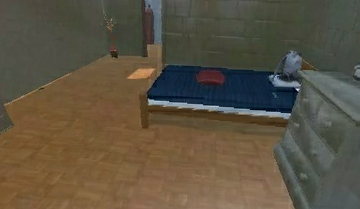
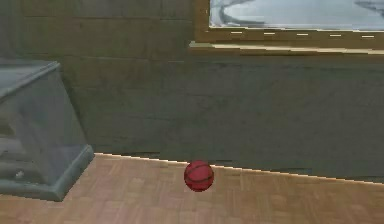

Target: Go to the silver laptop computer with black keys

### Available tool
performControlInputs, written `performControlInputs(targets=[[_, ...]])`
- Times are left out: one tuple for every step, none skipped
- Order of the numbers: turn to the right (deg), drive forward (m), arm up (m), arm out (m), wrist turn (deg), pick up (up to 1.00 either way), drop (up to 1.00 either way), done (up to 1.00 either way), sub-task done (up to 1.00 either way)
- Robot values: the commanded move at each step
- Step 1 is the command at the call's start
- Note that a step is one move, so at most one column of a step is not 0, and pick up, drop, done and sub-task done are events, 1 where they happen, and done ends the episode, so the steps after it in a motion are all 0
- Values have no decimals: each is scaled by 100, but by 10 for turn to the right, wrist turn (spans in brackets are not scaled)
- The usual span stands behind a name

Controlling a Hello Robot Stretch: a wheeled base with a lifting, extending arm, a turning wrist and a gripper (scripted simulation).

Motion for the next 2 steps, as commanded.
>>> performControlInputs(targets=[[-210, 0, 0, 0, 0, 0, 0, 0, 0], [-30, 0, 0, 0, 0, 0, 0, 0, 0]])
